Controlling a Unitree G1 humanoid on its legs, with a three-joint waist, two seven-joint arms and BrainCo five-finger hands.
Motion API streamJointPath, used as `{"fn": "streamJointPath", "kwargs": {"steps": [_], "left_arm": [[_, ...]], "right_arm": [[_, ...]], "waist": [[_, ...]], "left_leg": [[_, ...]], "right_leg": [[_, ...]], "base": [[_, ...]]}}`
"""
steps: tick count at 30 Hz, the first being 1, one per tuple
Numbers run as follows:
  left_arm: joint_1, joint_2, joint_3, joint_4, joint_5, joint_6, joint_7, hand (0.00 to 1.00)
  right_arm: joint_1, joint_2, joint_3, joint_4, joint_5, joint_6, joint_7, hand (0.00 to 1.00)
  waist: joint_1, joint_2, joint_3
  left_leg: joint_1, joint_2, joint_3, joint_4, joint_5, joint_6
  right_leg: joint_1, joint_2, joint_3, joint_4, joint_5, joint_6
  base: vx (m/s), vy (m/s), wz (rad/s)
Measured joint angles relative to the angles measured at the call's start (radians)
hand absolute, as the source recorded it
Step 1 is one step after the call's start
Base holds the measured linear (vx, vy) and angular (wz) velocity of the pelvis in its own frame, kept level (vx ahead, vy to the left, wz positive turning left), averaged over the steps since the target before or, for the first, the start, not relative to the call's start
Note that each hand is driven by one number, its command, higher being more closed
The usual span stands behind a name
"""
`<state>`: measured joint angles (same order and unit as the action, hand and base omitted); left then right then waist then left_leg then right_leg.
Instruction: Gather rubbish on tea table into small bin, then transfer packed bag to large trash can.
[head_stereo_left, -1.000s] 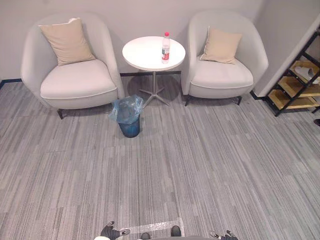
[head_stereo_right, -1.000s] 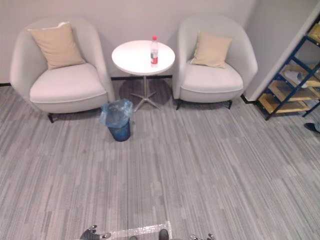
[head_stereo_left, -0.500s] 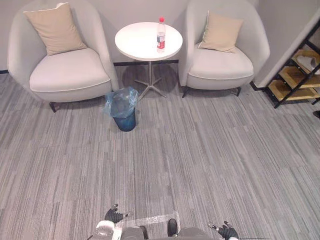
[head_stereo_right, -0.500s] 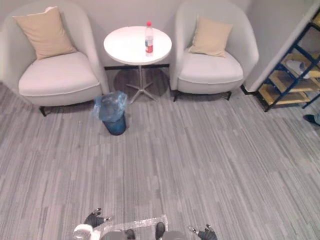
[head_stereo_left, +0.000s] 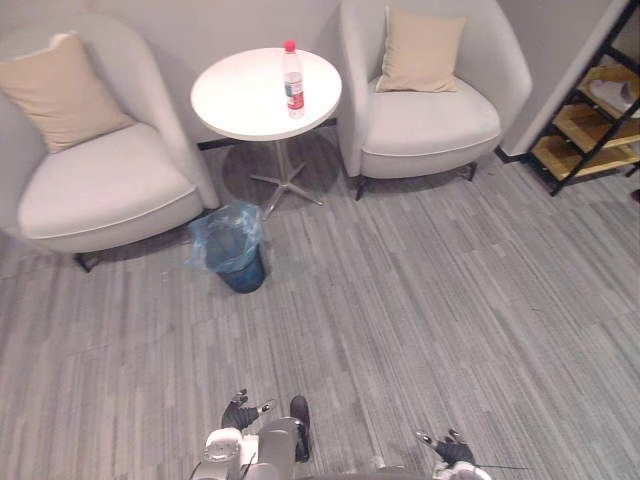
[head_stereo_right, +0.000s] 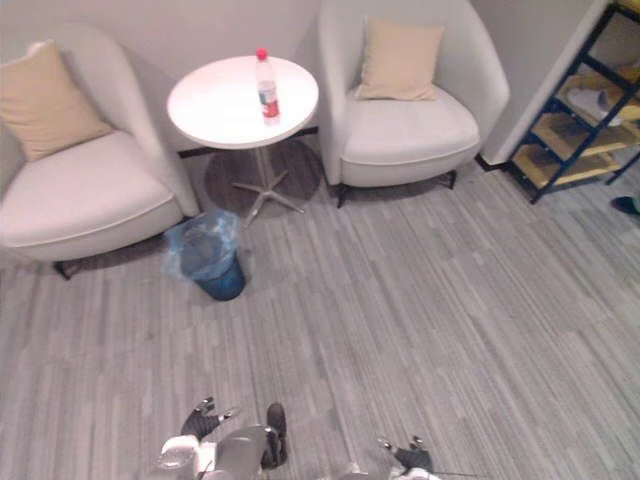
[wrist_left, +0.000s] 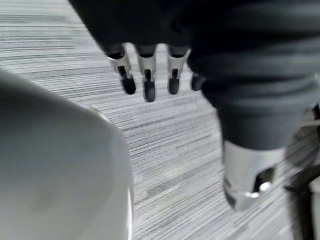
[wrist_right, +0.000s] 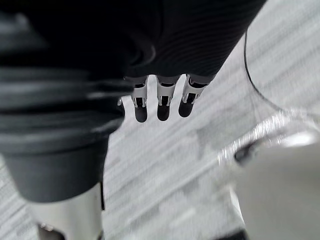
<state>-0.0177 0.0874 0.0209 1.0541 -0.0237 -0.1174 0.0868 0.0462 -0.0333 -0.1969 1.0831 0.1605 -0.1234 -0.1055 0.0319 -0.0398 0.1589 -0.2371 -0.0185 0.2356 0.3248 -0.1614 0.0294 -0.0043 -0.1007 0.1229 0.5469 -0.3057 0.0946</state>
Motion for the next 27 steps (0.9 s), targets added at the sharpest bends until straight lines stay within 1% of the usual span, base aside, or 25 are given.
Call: {"fn": "streamJointPath", "kwargs": {"steps": [1,2,3,4,5,6,8,9,10,11,12,13,14,15,16,17,18,19,20,21,22,23,25,26,27], "left_arm": [[0.001,0.0,-0.002,0.0,0.0,0.006,-0.001,0.0],[0.001,-0.003,-0.01,0.0,0.0,0.009,-0.002,0.0],[0.0,-0.004,-0.02,0.002,-0.001,0.013,-0.003,0.0],[0.0,-0.007,-0.02,0.002,-0.001,0.014,-0.003,0.0],[0.0,-0.013,-0.019,0.001,-0.001,0.014,-0.003,0.0],[0.0,-0.018,-0.018,0.0,-0.002,0.013,-0.003,0.0],[0.001,-0.021,-0.018,0.001,-0.006,0.012,-0.003,0.0],[0.005,-0.023,-0.019,0.005,-0.008,0.012,-0.003,0.0],[0.01,-0.024,-0.02,0.012,-0.008,0.012,-0.003,0.0],[0.013,-0.023,-0.02,0.016,-0.008,0.01,-0.004,0.0],[0.003,-0.033,-0.01,0.037,-0.008,0.012,-0.001,0.0],[0.002,-0.045,-0.006,0.045,-0.007,0.012,-0.002,0.0],[0.004,-0.065,-0.006,0.049,-0.007,0.011,-0.003,0.0],[0.002,-0.074,-0.005,0.052,-0.007,0.011,-0.002,0.0],[-0.006,-0.087,0.003,0.058,-0.007,0.012,-0.003,0.0],[-0.01,-0.095,0.011,0.053,-0.007,0.013,-0.004,0.0],[-0.01,-0.103,0.035,0.035,-0.007,0.014,-0.004,0.0],[-0.006,-0.108,0.048,0.004,-0.008,0.013,-0.005,0.0],[-0.002,-0.108,0.052,-0.011,-0.009,0.012,-0.005,0.0],[0.002,-0.108,0.061,-0.029,-0.008,0.011,-0.004,0.0],[0.002,-0.109,0.061,-0.035,-0.008,0.01,-0.005,0.0],[0.002,-0.11,0.063,-0.047,-0.008,-0.001,-0.006,0.0],[0.0,-0.111,0.068,-0.052,-0.008,-0.007,-0.006,0.0],[-0.003,-0.111,0.067,-0.052,-0.008,-0.008,-0.007,0.0],[-0.003,-0.111,0.062,-0.05,-0.007,-0.008,-0.007,0.0]], "right_arm": [[-0.001,-0.002,0.003,-0.007,-0.005,0.008,0.006,0.0],[0.002,-0.005,0.007,-0.029,-0.008,0.008,0.014,0.0],[0.0,-0.005,0.006,-0.042,-0.008,0.006,0.017,0.0],[-0.003,-0.007,0.006,-0.046,-0.009,0.007,0.019,0.0],[-0.008,-0.007,0.006,-0.046,-0.009,0.007,0.019,0.0],[-0.011,-0.007,0.007,-0.051,-0.01,0.007,0.019,0.0],[-0.011,-0.008,0.009,-0.059,-0.008,0.002,0.022,0.0],[-0.011,-0.007,0.01,-0.063,-0.008,-0.005,0.023,0.0],[-0.011,-0.007,0.014,-0.064,-0.009,-0.006,0.024,0.0],[-0.006,-0.006,0.014,-0.063,-0.01,-0.005,0.023,0.0],[-0.009,-0.017,0.01,-0.059,-0.008,-0.007,0.026,0.0],[-0.013,-0.03,0.012,-0.056,-0.014,-0.007,0.024,0.0],[-0.014,-0.045,0.01,-0.044,-0.013,-0.008,0.024,0.0],[-0.015,-0.049,0.007,-0.044,-0.013,-0.008,0.025,0.0],[-0.021,-0.048,0.001,-0.042,-0.011,-0.008,0.022,0.0],[-0.019,-0.047,0.002,-0.04,-0.005,-0.007,0.021,0.0],[-0.016,-0.045,0.003,-0.041,-0.005,-0.007,0.02,0.0],[-0.003,-0.038,0.011,-0.046,0.005,-0.002,0.025,0.0],[0.0,-0.033,0.009,-0.047,0.015,-0.002,0.025,0.0],[0.002,-0.025,0.005,-0.048,0.016,-0.003,0.016,0.0],[0.004,-0.023,0.005,-0.048,0.016,-0.005,0.015,0.0],[0.008,-0.022,0.002,-0.048,0.016,-0.004,0.016,0.0],[0.002,-0.021,0.0,-0.046,0.016,-0.004,0.015,0.0],[0.002,-0.021,-0.001,-0.043,0.016,-0.003,0.014,0.0],[0.001,-0.021,-0.005,-0.04,0.016,-0.003,0.013,0.0]], "waist": [[-0.002,0.0,0.0],[-0.01,0.003,0.002],[-0.009,0.004,0.008],[-0.016,0.007,0.01],[-0.024,0.019,0.018],[-0.027,0.024,0.018],[-0.028,0.028,0.018],[-0.032,0.028,0.018],[-0.036,0.025,0.016],[-0.04,0.014,0.011],[-0.04,0.031,0.008],[-0.035,0.059,0.002],[-0.036,0.079,-0.007],[-0.036,0.089,-0.007],[-0.043,0.103,-0.004],[-0.049,0.1,0.001],[-0.045,0.093,0.01],[-0.029,0.081,0.018],[-0.028,0.083,0.019],[-0.027,0.074,0.026],[-0.026,0.072,0.027],[-0.022,0.07,0.027],[-0.017,0.068,0.029],[-0.016,0.067,0.028],[-0.016,0.067,0.028]], "left_leg": [[0.036,-0.003,0.007,-0.014,-0.015,0.002],[0.103,-0.004,0.013,-0.036,-0.041,0.002],[0.166,-0.008,0.013,-0.071,-0.043,0.001],[0.203,-0.007,0.011,-0.095,-0.043,0.001],[0.256,0.001,0.007,-0.125,-0.043,0.001],[0.288,0.019,0.003,-0.138,-0.043,0.001],[0.311,0.048,0.001,-0.139,-0.043,0.001],[0.324,0.068,-0.004,-0.143,-0.043,0.001],[0.338,0.074,-0.017,-0.148,-0.049,-0.013],[0.348,0.066,-0.035,-0.146,-0.059,-0.034],[0.376,0.083,-0.078,-0.146,-0.096,-0.092],[0.377,0.105,-0.089,-0.145,-0.097,-0.096],[0.378,0.12,-0.107,-0.14,-0.091,-0.106],[0.373,0.132,-0.112,-0.124,-0.09,-0.108],[0.339,0.148,-0.124,-0.041,-0.085,-0.117],[0.293,0.169,-0.138,0.098,-0.075,-0.134],[0.251,0.188,-0.138,0.215,-0.058,-0.161],[0.179,0.231,-0.129,0.412,-0.052,-0.162],[0.144,0.251,-0.109,0.48,-0.059,-0.15],[0.095,0.276,-0.071,0.527,-0.072,-0.126],[0.074,0.282,-0.053,0.532,-0.077,-0.12],[0.024,0.283,-0.019,0.509,-0.08,-0.116],[-0.016,0.252,0.016,0.384,-0.083,-0.108],[-0.025,0.196,0.018,0.219,-0.068,-0.104],[-0.022,0.139,0.003,0.046,-0.013,-0.107]], "right_leg": [[-0.034,-0.007,-0.008,0.104,0.02,0.064],[-0.107,-0.018,-0.043,0.287,0.022,0.093],[-0.151,-0.034,-0.095,0.372,0.001,0.055],[-0.17,-0.045,-0.138,0.386,-0.012,0.03],[-0.196,-0.059,-0.207,0.364,-0.035,-0.013],[-0.221,-0.056,-0.261,0.294,-0.05,-0.04],[-0.262,-0.044,-0.307,0.167,-0.047,-0.047],[-0.29,-0.023,-0.305,0.03,-0.007,-0.049],[-0.293,-0.006,-0.287,-0.116,0.083,-0.049],[-0.286,-0.002,-0.256,-0.218,0.19,-0.06],[-0.288,0.014,-0.245,-0.21,0.267,-0.088],[-0.282,0.031,-0.252,-0.203,0.256,-0.098],[-0.269,0.044,-0.264,-0.212,0.221,-0.104],[-0.265,0.051,-0.274,-0.213,0.212,-0.111],[-0.235,0.058,-0.293,-0.224,0.193,-0.121],[-0.19,0.064,-0.308,-0.246,0.182,-0.129],[-0.151,0.069,-0.313,-0.263,0.174,-0.138],[-0.096,0.077,-0.327,-0.281,0.149,-0.151],[-0.067,0.079,-0.339,-0.282,0.135,-0.154],[-0.026,0.078,-0.351,-0.293,0.111,-0.159],[-0.012,0.078,-0.353,-0.298,0.104,-0.159],[0.012,0.074,-0.365,-0.32,0.097,-0.15],[0.041,0.062,-0.367,-0.35,0.091,-0.132],[0.062,0.043,-0.366,-0.368,0.086,-0.115],[0.075,0.026,-0.364,-0.383,0.081,-0.091]], "base": [[0.41,0.123,-0.34],[0.49,0.121,-0.25],[0.4,0.077,-0.14],[0.42,0.029,-0.01],[0.4,-0.031,0.05],[0.39,-0.059,0.07],[0.36,-0.138,0.11],[0.42,-0.22,0.2],[0.37,-0.206,0.28],[0.39,-0.246,0.31],[0.4,-0.241,0.2],[0.46,-0.286,0.14],[0.37,-0.222,0.08],[0.33,-0.239,0.28],[0.3,-0.241,0.44],[0.28,-0.224,0.47],[0.24,-0.164,0.29],[0.21,-0.102,0.17],[0.25,-0.099,0.26],[0.2,-0.068,0.27],[0.17,-0.037,0.31],[0.15,0.011,0.21],[0.2,0.062,0.14],[0.3,0.133,0.07],[0.32,0.146,0.03]]}}
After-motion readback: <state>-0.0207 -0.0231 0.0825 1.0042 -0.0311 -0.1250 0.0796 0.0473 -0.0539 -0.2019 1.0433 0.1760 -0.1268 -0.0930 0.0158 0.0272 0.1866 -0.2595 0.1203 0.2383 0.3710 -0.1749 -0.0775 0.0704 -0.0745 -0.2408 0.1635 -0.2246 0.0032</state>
